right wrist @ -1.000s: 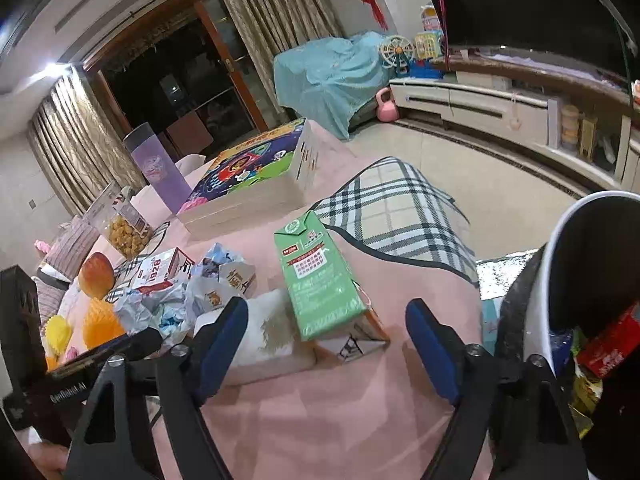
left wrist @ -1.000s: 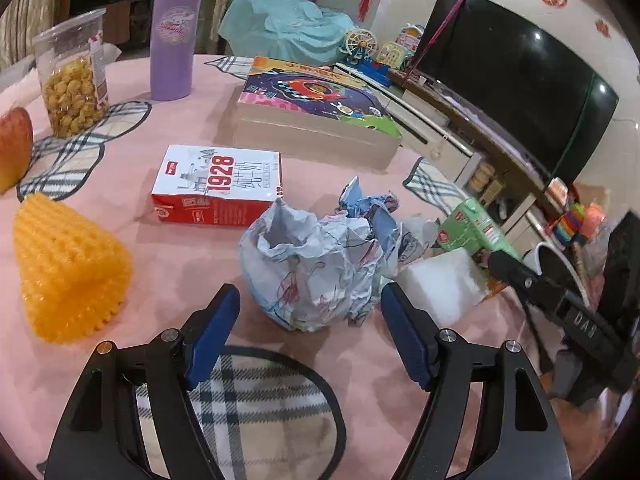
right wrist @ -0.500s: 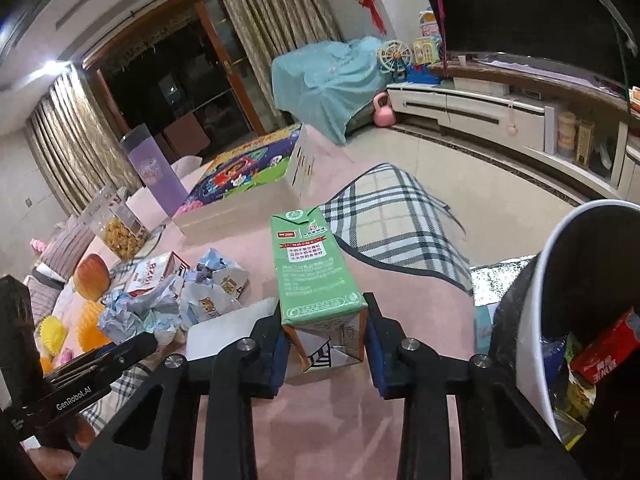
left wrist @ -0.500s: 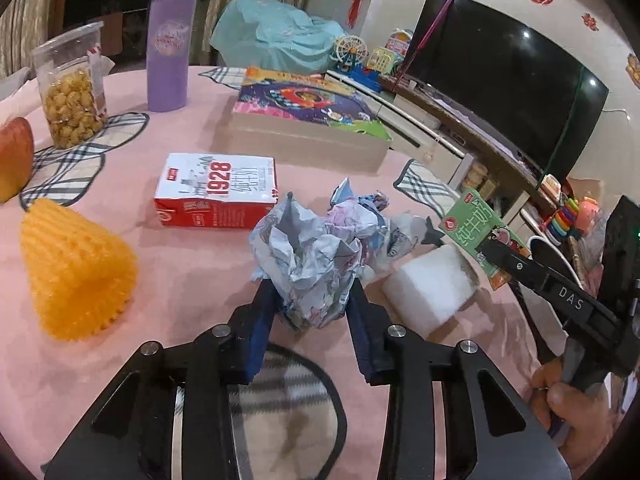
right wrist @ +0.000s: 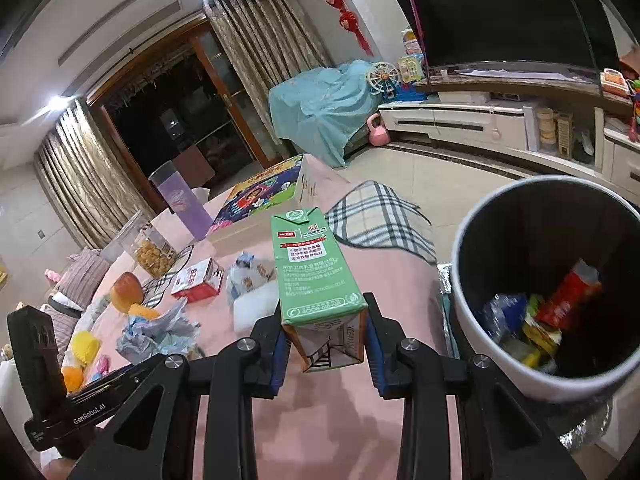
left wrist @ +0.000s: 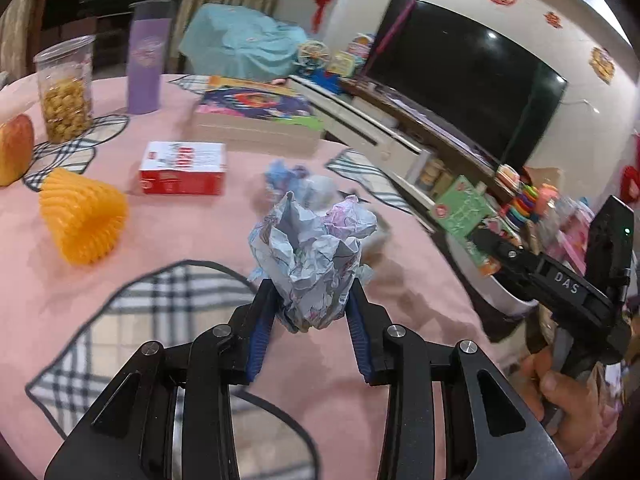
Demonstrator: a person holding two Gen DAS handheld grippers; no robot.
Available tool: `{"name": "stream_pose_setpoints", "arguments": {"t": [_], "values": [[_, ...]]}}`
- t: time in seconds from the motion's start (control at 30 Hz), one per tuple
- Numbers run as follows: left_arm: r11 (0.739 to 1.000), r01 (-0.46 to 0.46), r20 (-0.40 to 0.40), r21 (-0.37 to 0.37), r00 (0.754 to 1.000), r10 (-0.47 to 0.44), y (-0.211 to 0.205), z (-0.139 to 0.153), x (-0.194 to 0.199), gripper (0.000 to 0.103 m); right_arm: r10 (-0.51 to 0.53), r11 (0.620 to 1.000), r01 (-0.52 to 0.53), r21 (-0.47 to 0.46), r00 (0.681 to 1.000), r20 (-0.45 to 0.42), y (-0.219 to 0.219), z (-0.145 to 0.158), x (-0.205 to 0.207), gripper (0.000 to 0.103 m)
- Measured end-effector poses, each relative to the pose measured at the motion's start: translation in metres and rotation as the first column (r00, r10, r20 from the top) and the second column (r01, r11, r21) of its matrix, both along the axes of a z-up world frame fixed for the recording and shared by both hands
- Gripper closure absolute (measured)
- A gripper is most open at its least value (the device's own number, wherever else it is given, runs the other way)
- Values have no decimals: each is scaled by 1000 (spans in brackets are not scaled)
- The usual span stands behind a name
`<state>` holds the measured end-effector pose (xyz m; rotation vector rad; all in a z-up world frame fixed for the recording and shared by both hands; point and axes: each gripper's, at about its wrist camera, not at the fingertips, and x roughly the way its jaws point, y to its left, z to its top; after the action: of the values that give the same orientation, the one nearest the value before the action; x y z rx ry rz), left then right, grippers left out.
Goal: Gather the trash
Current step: 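Carry the paper ball and green carton in both grippers over the bin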
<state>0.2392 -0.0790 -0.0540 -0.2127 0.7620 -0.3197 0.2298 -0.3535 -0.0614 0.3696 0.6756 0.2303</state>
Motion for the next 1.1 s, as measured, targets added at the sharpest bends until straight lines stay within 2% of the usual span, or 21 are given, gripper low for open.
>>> {"name": "stream_pose_setpoints", "arguments": {"t": [0.53, 0.7, 1.1], "values": [[982, 189, 36, 15, 981, -189, -85, 24, -30, 69, -120, 993, 119, 24, 992, 35, -64, 16, -66, 70], [969, 245, 36, 36, 969, -246, -116, 27, -32, 69, -157, 987, 156, 25, 987, 41, -82, 17, -73, 70], [948, 315, 38, 48, 948, -316, -166, 34, -20, 69, -224, 975, 224, 9, 974, 31, -122, 16, -74, 70]]}}
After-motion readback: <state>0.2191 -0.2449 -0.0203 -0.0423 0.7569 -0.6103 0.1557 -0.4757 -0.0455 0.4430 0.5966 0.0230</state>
